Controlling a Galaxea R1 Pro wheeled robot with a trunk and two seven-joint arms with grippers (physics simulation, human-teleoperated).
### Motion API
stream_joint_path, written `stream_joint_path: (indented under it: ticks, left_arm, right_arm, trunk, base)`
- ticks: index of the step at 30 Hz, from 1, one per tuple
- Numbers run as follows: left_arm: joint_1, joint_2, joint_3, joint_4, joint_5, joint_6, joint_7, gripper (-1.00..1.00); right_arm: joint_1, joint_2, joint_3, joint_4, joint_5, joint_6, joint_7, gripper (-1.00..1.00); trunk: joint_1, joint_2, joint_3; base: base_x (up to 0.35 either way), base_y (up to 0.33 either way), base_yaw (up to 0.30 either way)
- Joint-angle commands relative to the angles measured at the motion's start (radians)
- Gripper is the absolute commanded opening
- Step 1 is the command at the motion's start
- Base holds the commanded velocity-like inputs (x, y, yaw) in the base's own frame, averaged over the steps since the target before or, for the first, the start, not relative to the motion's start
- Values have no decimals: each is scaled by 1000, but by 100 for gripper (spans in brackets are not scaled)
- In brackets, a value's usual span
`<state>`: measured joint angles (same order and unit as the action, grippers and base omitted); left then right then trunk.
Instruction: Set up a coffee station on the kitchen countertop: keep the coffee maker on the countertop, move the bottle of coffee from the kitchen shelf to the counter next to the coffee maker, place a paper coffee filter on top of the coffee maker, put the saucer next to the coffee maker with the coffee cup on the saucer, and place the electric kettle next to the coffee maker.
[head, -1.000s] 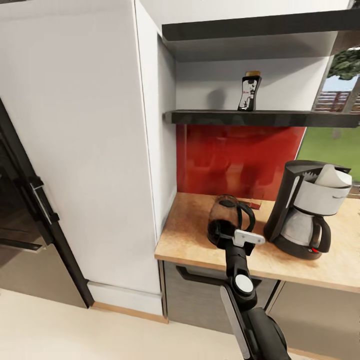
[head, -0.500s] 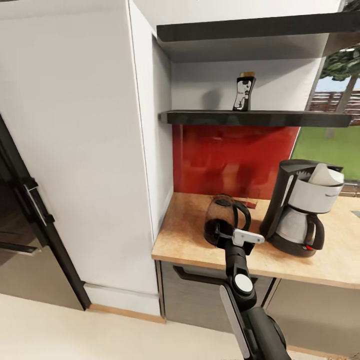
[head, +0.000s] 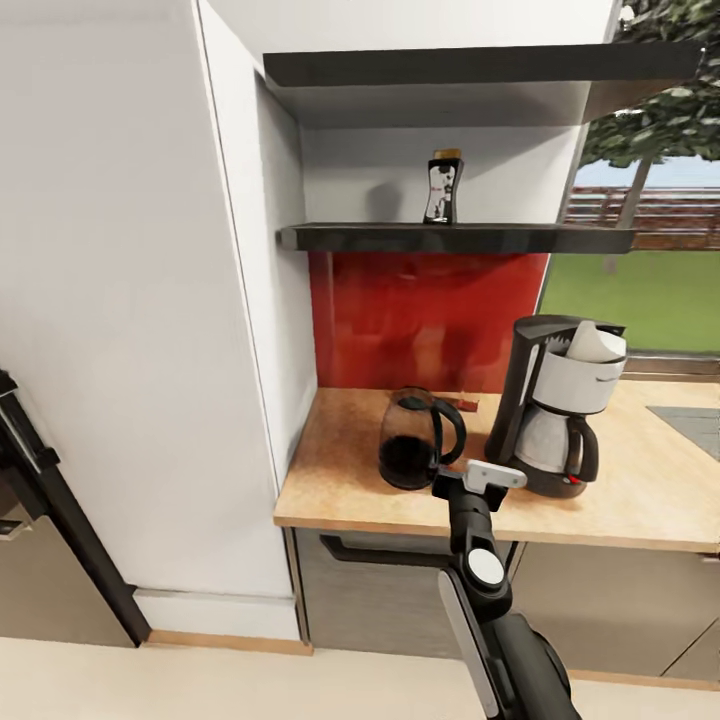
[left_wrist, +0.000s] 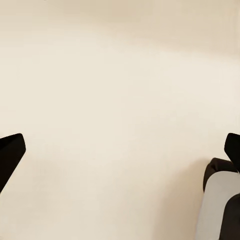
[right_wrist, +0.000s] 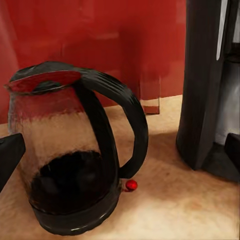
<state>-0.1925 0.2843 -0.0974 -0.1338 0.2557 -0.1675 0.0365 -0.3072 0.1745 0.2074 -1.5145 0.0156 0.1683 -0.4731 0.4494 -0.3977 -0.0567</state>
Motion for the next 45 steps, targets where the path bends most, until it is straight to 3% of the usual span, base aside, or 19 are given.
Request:
stream_joint_path:
  ticks: [1, 5, 8, 13, 14, 20, 23, 26, 29, 31, 33, 34, 37, 45]
  left_arm:
    - [-1, 0, -9, 0, 7, -3, 4, 100]
    - [-1, 1, -10, 0, 7, -3, 6, 100]
    - [-1, 2, -9, 0, 7, -3, 6, 100]
    - [-1, -1, -10, 0, 7, -3, 6, 100]
    - [-1, -1, -11, 0, 7, -3, 6, 100]
    - [-1, -5, -10, -2, 7, -2, 6, 100]
    - [-1, -9, -11, -5, 6, -1, 5, 100]
    - [-1, -13, -9, -6, -38, -1, 5, 100]
    - [-1, -13, -7, -3, -78, -1, 6, 100]
    - [-1, -14, -6, -1, -87, -1, 6, 100]
    - [-1, -13, -6, 0, -93, -1, 5, 100]
    - [-1, -14, -6, 0, -95, 0, 5, 100]
    - [-1, -13, -5, 2, -96, 0, 6, 100]
    - [1, -12, -5, 18, -95, 2, 6, 100]
  right_arm:
    - [-1, 0, 2, -1, 2, 8, -5, 100]
    - [-5, 0, 49, -6, 2, 9, -5, 100]
    - [-62, 0, 65, -9, 3, 12, -6, 100]
    - [-218, 0, 70, -7, 1, 29, -6, 100]
    - [-267, 0, 70, -6, 1, 60, -5, 100]
    - [-430, 0, 70, -6, 1, 198, -5, 100]
    - [-567, 0, 70, -3, 1, 262, -7, 100]
    - [-707, 0, 68, 7, 2, 359, -7, 100]
    - [-808, 0, 67, 20, 3, 420, -8, 100]
    - [-860, 0, 67, 36, 4, 448, -8, 100]
    - [-937, 0, 64, 81, 4, 482, -8, 100]
    - [-1001, 0, 64, 142, 4, 498, -9, 100]
    - [-1108, 0, 62, 281, 4, 509, -9, 100]
    - [-1340, 0, 60, 689, -13, 512, -9, 100]
  trunk:
    - [1, -2, -2]
    - [1, -2, -2]
    - [1, -2, -2]
    - [1, -2, -2]
    - [1, -2, -2]
    - [1, -2, -2]
    - [1, -2, -2]
    - [1, -2, -2]
    - [1, -2, -2]
    - [1, -2, -2]
    - [1, -2, -2]
    - [1, -2, -2]
    - [1, -2, -2]
    - [1, -2, -2]
  base:
    - [0, 0, -24]
    - [-181, 85, -5]
    - [-198, 95, 0]
    - [-52, 24, 0]
    - [-10, 5, 0]
    - [-4, 2, 0]
    - [0, 0, 0]
    - [0, 0, 0]
    - [0, 0, 0]
    - [0, 0, 0]
    - [0, 0, 0]
    - [0, 0, 0]
    - [0, 0, 0]
    - [0, 0, 0]
